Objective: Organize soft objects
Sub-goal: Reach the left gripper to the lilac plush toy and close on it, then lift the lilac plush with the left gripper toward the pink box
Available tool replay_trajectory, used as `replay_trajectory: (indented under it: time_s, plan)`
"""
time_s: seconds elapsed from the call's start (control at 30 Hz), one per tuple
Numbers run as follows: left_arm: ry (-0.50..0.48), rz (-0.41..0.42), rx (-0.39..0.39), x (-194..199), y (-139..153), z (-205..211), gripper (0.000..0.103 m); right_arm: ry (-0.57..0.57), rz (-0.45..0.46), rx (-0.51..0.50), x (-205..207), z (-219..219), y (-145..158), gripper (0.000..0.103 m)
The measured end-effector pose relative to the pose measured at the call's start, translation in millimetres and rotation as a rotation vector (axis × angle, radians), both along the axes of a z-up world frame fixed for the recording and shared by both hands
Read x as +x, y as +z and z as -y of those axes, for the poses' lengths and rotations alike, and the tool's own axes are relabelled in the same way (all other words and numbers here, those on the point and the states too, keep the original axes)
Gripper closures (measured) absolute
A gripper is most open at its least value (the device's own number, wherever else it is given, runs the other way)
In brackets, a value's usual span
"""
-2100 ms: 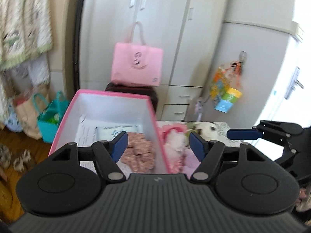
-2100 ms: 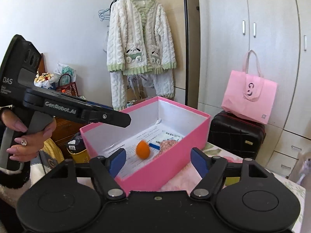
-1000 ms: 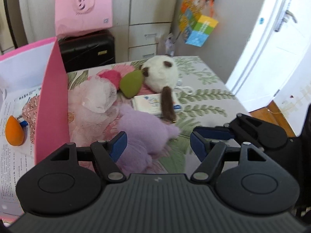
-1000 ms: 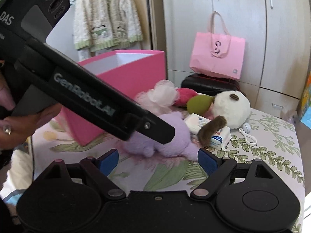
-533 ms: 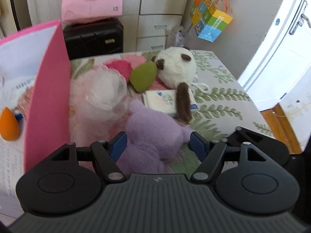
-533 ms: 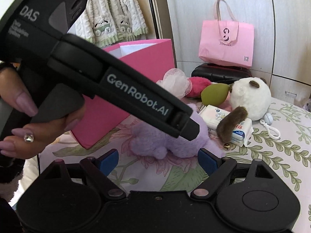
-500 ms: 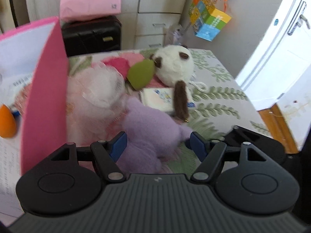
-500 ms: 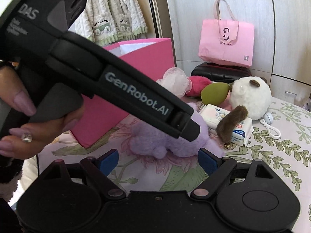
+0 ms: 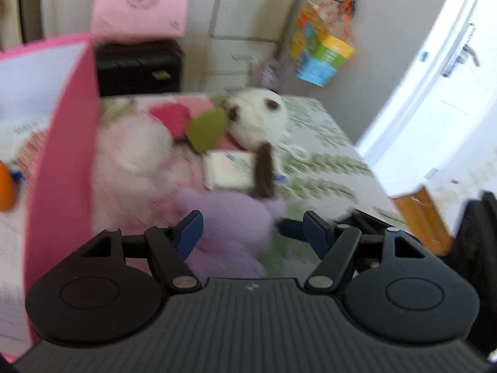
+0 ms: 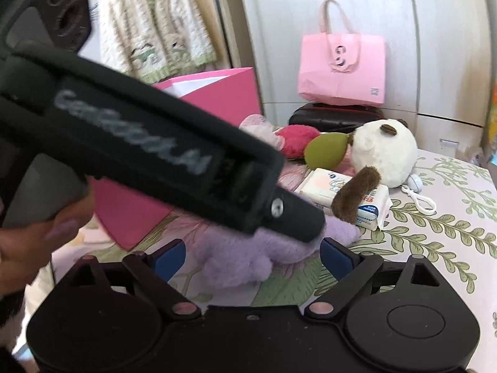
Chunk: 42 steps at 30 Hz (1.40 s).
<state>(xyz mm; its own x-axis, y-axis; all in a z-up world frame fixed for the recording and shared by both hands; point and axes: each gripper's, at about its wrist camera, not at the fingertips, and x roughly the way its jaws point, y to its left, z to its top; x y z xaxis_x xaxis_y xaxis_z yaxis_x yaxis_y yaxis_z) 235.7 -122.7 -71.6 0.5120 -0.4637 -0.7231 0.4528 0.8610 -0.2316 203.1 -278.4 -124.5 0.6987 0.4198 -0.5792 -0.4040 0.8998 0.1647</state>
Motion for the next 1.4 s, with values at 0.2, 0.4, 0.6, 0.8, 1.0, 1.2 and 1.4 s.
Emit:
replay_trajectory:
  time_s: [0.2,0.4,0.6,0.8,1.0,1.2,1.4]
  plan:
    - [0.021,-0.036,0.024,13.8,-20.9,-2.6,0.039,-0.071,0.044,-0.051,-4.3,-19.5,-8.8,0.007]
    - [0.031,-0.041,-0.006,2.9,-30.2,-6.1,0.046,-0.076,0.017,-0.064,-2.5,-33.5,-12.8,0.009]
    - [-0.001,-0.017,0.026,-12.8,-26.8,-3.0,0.049,-0.108,0.051,-0.057,-15.3,-37.0,-17.8,0.021]
    - [0.020,-0.031,0.011,-20.2,-31.8,-13.2,0.050,-0.138,0.085,-0.047,-30.7,-40.1,-22.1,0.045]
    - [0.011,-0.017,-0.016,-32.2,-34.2,-19.8,0.058,-0.142,0.097,-0.026,-35.1,-26.8,-27.0,0.053]
    - [-0.006,0.022,0.008,-49.9,-25.2,-21.7,0.059,-0.118,0.044,0.085,-41.2,-8.1,-19.1,0.060]
    - [-0.046,0.056,0.006,-69.0,-7.8,-26.4,0.058,-0.080,0.042,0.096,-56.5,1.2,1.3,0.061]
